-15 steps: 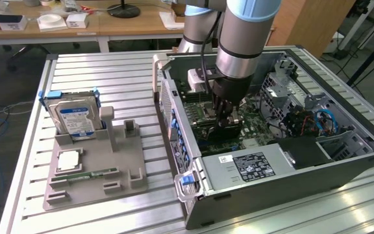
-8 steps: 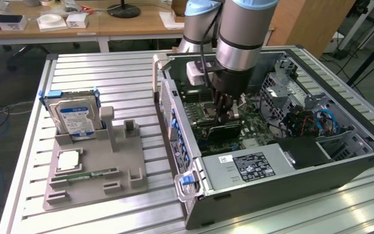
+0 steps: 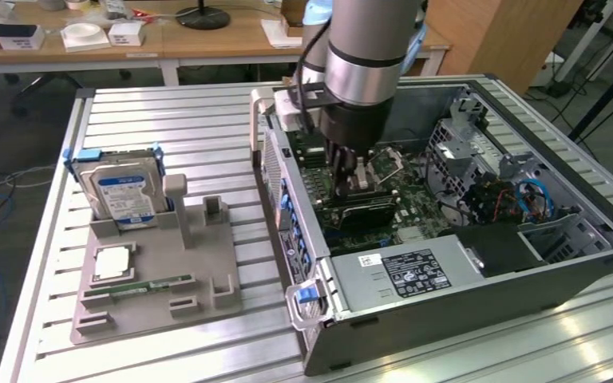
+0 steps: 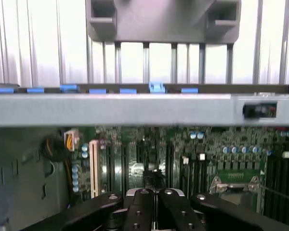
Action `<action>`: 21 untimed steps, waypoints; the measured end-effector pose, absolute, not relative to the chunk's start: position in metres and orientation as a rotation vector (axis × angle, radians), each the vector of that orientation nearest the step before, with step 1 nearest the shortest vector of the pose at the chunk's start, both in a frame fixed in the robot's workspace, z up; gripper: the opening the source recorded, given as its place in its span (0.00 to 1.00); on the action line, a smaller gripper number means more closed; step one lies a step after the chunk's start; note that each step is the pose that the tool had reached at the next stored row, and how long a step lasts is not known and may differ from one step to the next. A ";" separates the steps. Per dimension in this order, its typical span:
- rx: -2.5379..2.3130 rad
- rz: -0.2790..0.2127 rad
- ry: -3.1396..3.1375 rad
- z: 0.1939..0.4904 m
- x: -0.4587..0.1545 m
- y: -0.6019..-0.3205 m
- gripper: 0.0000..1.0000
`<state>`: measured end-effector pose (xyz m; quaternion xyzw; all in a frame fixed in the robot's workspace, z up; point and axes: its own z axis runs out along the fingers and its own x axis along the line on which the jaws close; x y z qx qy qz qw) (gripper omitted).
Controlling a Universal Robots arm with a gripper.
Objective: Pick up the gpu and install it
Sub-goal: 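Press down on the gpu until it lock into place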
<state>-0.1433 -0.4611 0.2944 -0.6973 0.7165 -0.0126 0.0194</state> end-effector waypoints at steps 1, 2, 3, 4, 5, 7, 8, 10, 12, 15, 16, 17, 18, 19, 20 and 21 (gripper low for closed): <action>-2.164 -0.039 2.223 0.295 -0.148 -0.461 0.11; -2.164 -0.039 2.223 0.295 -0.150 -0.461 0.11; -2.164 -0.039 2.224 0.295 -0.150 -0.461 0.11; -2.164 -0.039 2.224 0.295 -0.152 -0.461 0.11; -2.164 -0.040 2.223 0.295 -0.154 -0.461 0.11; -2.164 -0.040 2.223 0.295 -0.156 -0.461 0.11; -2.164 -0.040 2.223 0.295 -0.158 -0.461 0.11; -2.164 -0.040 2.223 0.295 -0.161 -0.460 0.11; -2.164 -0.042 2.224 0.295 -0.168 -0.459 0.11; -2.163 -0.042 2.225 0.295 -0.175 -0.456 0.11; -2.163 -0.042 2.225 0.295 -0.175 -0.456 0.11; -2.163 -0.042 2.225 0.295 -0.175 -0.456 0.11; -2.163 -0.042 2.225 0.295 -0.175 -0.456 0.11; -2.162 -0.042 2.225 0.295 -0.175 -0.455 0.11; -2.162 -0.042 2.226 0.295 -0.176 -0.453 0.11; -2.162 -0.042 2.226 0.295 -0.176 -0.452 0.11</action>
